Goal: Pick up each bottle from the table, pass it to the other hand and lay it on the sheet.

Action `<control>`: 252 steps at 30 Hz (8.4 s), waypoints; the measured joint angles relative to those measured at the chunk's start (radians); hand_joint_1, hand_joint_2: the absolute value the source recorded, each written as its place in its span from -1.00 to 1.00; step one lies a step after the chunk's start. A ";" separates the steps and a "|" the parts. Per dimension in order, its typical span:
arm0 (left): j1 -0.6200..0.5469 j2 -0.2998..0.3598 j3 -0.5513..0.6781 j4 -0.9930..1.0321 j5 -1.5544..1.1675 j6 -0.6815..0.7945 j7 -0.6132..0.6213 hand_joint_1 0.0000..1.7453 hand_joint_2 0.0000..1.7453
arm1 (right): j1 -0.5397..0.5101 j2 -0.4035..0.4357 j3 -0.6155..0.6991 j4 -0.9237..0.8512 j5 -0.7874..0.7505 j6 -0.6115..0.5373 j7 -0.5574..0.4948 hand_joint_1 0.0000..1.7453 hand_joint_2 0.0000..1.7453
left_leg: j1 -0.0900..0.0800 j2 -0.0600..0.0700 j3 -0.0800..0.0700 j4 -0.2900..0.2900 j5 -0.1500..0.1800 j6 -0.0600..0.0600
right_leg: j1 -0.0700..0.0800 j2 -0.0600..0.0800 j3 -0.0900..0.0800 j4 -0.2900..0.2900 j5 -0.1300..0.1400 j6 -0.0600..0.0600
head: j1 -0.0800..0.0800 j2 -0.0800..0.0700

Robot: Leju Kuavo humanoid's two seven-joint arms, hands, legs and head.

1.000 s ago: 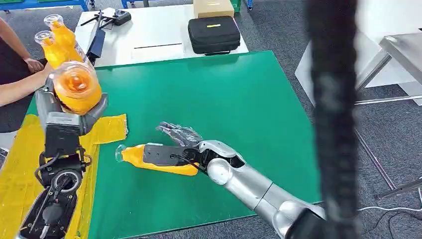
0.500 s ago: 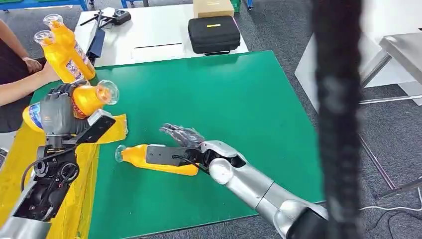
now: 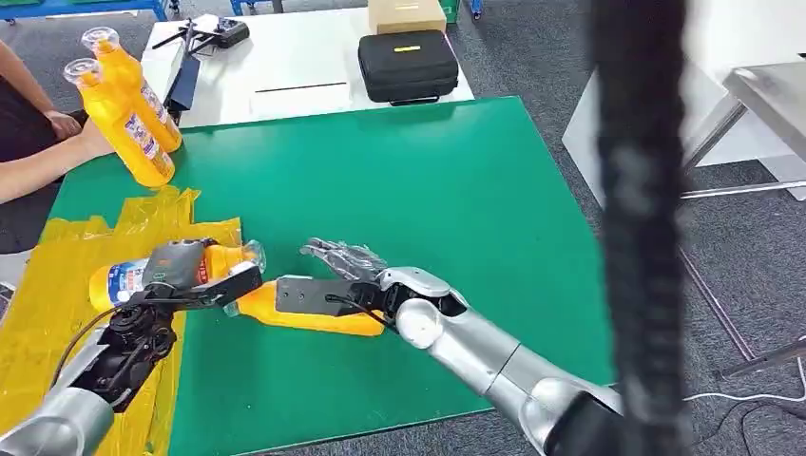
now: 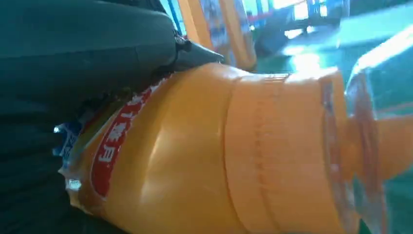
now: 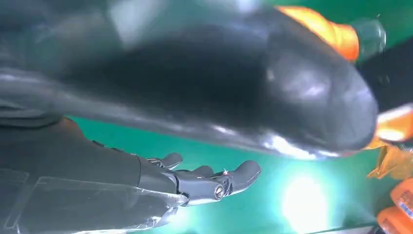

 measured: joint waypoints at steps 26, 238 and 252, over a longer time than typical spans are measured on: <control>-0.085 -0.033 -0.002 0.178 0.213 -0.113 -0.009 -1.00 -1.00 | 0.003 0.000 0.019 0.053 0.027 0.054 0.004 -1.00 1.00 | 0.000 -0.002 0.003 0.000 0.002 -0.001 | 0.000 0.000 0.004 0.001 0.000 0.000 | 0.000 0.000; 0.047 0.040 0.198 -0.282 -0.019 0.295 -0.005 1.00 1.00 | 0.220 -0.031 -0.024 -0.202 0.261 -0.354 -0.114 -1.00 -1.00 | 0.000 0.004 -0.003 0.000 0.003 -0.003 | 0.000 0.004 -0.005 0.001 0.003 -0.002 | 0.000 0.000; -0.018 -0.005 0.008 0.124 -0.040 0.076 -0.059 -1.00 -1.00 | 0.214 -0.045 -0.074 -0.211 0.160 -0.398 -0.166 -1.00 -1.00 | 0.000 0.003 -0.003 0.000 0.003 -0.002 | 0.000 0.003 -0.004 0.000 0.003 -0.002 | 0.000 0.000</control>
